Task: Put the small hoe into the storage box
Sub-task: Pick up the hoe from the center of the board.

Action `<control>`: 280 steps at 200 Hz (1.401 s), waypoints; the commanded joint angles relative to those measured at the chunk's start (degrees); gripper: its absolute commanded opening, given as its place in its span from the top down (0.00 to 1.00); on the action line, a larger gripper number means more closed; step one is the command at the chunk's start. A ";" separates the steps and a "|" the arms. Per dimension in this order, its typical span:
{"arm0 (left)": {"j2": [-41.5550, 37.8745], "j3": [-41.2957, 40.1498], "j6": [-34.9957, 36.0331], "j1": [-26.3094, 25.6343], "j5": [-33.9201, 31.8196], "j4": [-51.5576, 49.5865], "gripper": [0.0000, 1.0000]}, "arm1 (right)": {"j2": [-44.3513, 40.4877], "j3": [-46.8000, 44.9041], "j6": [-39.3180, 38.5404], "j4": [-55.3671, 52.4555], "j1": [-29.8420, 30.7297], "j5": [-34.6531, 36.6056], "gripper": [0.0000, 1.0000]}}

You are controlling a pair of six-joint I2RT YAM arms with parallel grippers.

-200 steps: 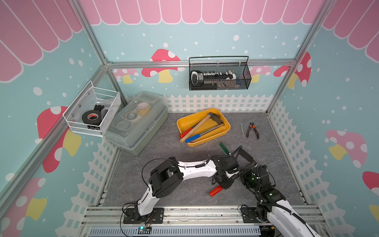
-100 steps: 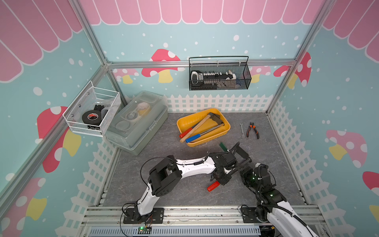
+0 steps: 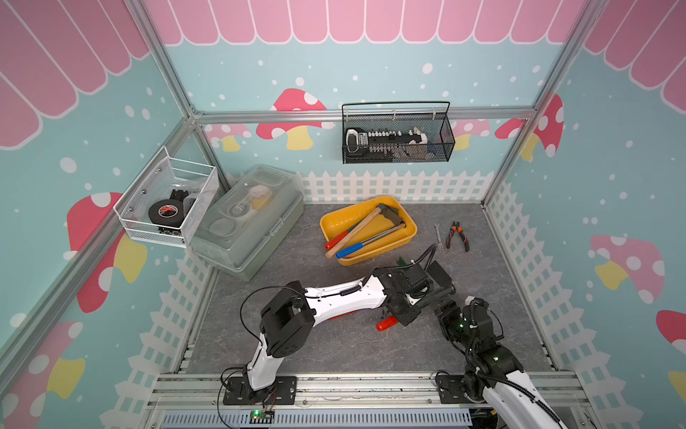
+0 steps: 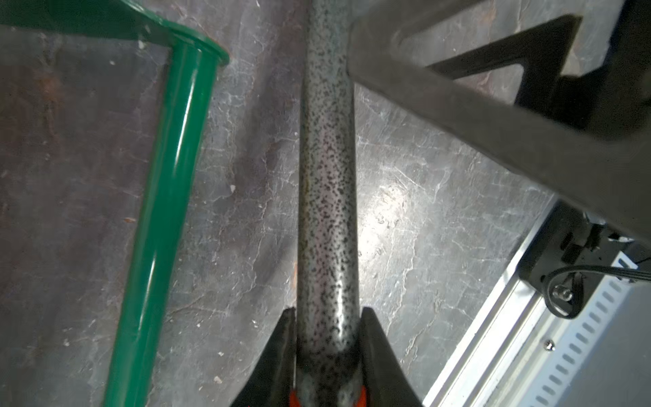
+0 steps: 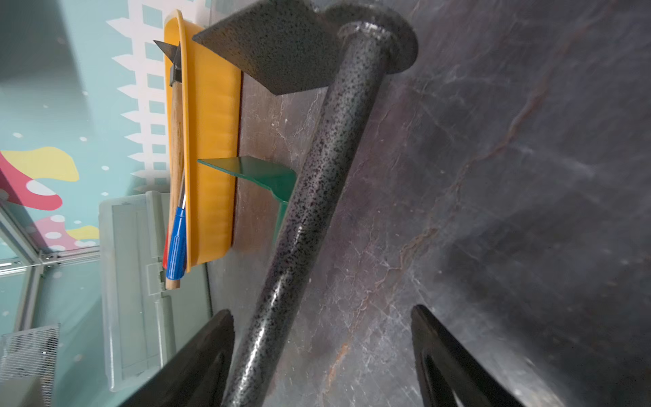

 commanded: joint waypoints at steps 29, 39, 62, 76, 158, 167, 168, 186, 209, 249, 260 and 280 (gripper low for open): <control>-3.53 3.32 2.63 0.92 -1.84 -0.45 1.00 | 0.67 4.36 -4.09 -4.95 -0.12 1.05 0.18; -3.65 3.68 2.86 1.02 -1.97 -0.57 1.00 | 0.40 4.32 -3.98 -5.05 -0.10 1.19 0.18; -4.11 4.13 3.19 1.46 -2.29 -0.63 1.00 | -0.04 3.94 -3.76 -5.15 -0.07 1.41 0.18; -4.42 4.44 3.39 1.62 -2.50 -0.72 1.00 | -0.06 3.79 -3.72 -5.27 -0.12 1.42 0.18; -5.27 6.04 4.47 2.76 -3.01 -0.91 1.00 | -2.55 2.96 -2.63 -6.89 -0.10 2.06 0.18; -5.20 6.23 4.51 2.80 -2.93 -0.94 1.00 | -2.83 2.74 -2.46 -6.94 -0.11 2.06 0.18; -5.20 6.24 4.51 2.78 -2.94 -0.94 1.00 | -2.83 2.72 -2.43 -6.97 -0.11 2.04 0.18; -5.03 6.81 4.53 2.89 -2.99 -1.29 1.00 | -3.09 2.34 -1.80 -6.75 -0.12 1.94 0.18; -4.94 7.03 4.60 2.89 -3.08 -1.55 1.00 | -3.22 1.84 -0.79 -5.62 -0.11 2.00 0.18; -5.03 7.10 4.52 3.11 -3.30 -1.73 1.00 | -1.13 1.82 -0.07 -2.97 -0.11 1.59 0.19; -5.12 7.21 4.51 3.34 -3.25 -1.75 1.00 | -0.53 1.94 -0.12 -2.45 -0.12 1.40 0.19; -5.11 7.84 4.60 3.49 -2.93 -1.65 1.00 | -0.17 1.97 -0.04 -1.86 -0.12 1.31 0.19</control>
